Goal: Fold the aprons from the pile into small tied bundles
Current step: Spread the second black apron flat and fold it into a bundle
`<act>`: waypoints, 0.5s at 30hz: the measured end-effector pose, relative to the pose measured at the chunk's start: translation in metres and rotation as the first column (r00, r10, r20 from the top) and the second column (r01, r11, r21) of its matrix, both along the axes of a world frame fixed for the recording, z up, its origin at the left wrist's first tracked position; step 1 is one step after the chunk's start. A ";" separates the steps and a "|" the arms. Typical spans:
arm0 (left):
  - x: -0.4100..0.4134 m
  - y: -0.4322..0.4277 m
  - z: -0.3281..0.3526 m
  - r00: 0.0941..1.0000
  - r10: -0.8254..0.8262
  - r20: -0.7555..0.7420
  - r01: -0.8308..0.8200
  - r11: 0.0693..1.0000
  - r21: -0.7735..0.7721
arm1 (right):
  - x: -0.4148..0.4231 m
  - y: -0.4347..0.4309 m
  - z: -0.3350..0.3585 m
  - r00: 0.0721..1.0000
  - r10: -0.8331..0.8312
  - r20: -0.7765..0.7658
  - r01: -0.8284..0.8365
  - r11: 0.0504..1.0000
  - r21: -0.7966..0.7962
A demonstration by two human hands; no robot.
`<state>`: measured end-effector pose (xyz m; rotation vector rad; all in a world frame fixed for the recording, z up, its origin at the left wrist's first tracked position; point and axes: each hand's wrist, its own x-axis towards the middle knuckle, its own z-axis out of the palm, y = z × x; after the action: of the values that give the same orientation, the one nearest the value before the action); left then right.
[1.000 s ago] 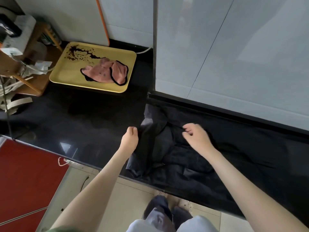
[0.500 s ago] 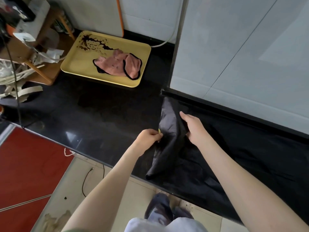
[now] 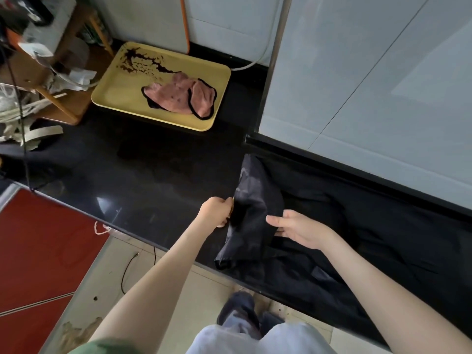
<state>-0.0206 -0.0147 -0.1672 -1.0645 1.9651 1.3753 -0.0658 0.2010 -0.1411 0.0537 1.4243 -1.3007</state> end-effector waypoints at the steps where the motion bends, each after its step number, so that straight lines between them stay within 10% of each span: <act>1: 0.001 -0.001 0.000 1.000 -0.023 0.017 0.023 1.000 -0.004 | 0.003 0.000 0.000 0.999 0.050 -0.003 -0.050 0.999 0.004; 8: 0.011 -0.007 0.010 0.959 -0.243 0.144 0.235 0.970 0.069 | 0.017 0.001 0.001 0.996 -0.071 -0.052 0.078 0.988 0.135; 15: 0.025 -0.010 0.017 0.870 -0.421 0.256 0.379 0.904 0.199 | 0.033 0.010 -0.015 0.975 0.154 -0.159 -0.046 0.845 0.533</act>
<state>0.0046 -0.0246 -0.1502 -0.6930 1.7159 1.0433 -0.0325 0.2113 -0.1558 0.2202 1.9008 -0.8092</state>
